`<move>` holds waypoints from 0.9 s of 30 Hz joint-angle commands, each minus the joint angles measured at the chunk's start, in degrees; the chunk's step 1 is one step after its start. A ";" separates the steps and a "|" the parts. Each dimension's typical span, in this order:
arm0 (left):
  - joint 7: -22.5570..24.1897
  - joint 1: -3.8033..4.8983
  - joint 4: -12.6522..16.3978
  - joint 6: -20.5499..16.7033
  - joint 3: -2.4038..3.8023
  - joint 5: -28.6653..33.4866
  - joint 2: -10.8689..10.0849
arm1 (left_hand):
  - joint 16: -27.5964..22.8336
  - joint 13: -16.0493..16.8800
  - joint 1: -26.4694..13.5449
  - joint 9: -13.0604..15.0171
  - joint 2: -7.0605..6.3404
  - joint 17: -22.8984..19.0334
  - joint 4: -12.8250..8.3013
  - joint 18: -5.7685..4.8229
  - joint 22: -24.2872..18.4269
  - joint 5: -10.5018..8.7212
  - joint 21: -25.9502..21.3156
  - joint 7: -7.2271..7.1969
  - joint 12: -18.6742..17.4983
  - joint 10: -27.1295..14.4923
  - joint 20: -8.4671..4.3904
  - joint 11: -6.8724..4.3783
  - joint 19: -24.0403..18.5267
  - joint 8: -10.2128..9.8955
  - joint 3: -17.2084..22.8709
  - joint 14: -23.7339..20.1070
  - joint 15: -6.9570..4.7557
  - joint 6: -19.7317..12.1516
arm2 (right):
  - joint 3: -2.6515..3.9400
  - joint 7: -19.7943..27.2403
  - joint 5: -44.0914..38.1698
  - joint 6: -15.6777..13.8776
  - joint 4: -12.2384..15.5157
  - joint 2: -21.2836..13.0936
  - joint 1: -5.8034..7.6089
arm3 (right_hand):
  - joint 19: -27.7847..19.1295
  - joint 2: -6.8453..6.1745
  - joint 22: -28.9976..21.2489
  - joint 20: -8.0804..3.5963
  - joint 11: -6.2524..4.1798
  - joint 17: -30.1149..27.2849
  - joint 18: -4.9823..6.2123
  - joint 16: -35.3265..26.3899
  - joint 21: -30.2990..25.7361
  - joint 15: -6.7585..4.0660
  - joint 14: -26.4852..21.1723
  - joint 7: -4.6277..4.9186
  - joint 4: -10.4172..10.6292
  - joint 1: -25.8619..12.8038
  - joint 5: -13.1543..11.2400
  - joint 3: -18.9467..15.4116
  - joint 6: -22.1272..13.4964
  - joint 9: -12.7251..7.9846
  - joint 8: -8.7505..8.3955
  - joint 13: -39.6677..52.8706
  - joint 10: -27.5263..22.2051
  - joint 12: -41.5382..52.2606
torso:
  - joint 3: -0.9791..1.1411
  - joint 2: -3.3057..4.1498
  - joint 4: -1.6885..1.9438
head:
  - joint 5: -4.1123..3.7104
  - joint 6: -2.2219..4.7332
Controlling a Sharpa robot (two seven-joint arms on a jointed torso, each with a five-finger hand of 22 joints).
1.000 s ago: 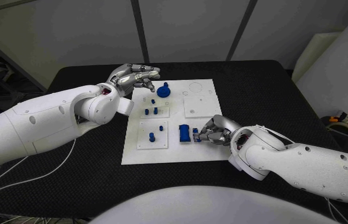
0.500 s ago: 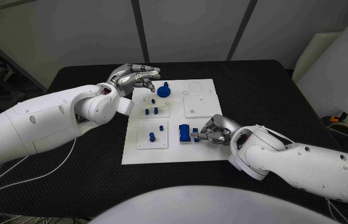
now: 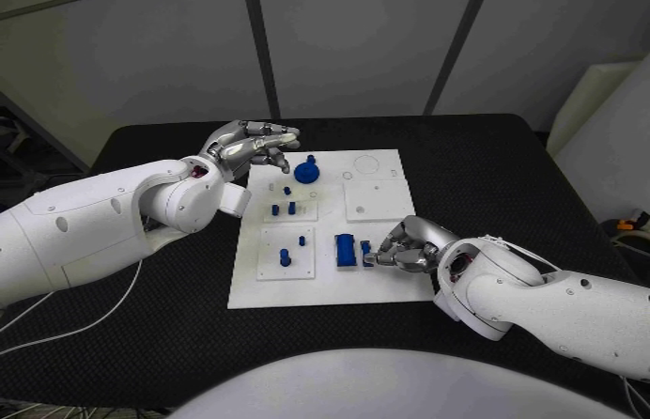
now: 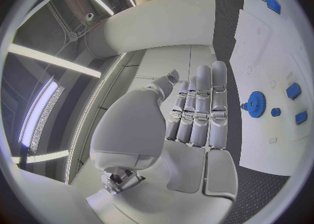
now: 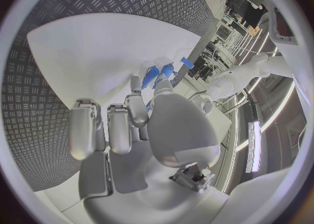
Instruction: Assemble the parts on the task board
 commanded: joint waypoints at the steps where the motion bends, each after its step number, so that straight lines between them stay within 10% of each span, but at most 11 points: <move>1: 0.43 0.07 -0.06 0.24 0.03 0.12 0.00 | -0.07 -0.07 -0.49 -0.08 0.09 -0.05 0.01 -0.30 -0.09 0.10 -0.29 -0.02 0.17 -0.23 0.26 0.00 0.05 -0.10 -0.27 -0.49 -0.03 -0.43 | -0.01 2.24 -2.28 2.20 0.57 -0.43 0.05 | 0.97 -0.12 4.74 -0.01 0.21 5.80 -0.55 -0.14 -0.16 -0.25 4.23 0.25 -0.18 0.47 -0.33 -0.22 -0.34 0.07 0.18 0.11 0.08 -0.12 | 0.02 -0.02 -0.07 | 0.04 0.19; 27: 0.82 0.04 -0.18 -0.14 0.03 0.12 0.20 | -0.05 -0.07 -0.36 -0.10 0.13 -0.09 -0.08 -0.30 -0.12 0.10 -0.35 -0.01 0.22 -0.29 0.28 0.01 0.04 -0.10 -0.24 -0.54 -0.02 -0.48 | -0.01 0.53 -4.48 3.63 -2.38 1.15 0.04 | 1.10 1.30 5.01 -0.03 0.11 6.02 -0.60 -0.02 0.01 -0.30 4.29 0.18 -1.29 3.48 0.09 0.39 -0.17 0.42 0.54 0.31 0.21 0.07 | 0.02 0.08 0.01 | 0.21 -0.25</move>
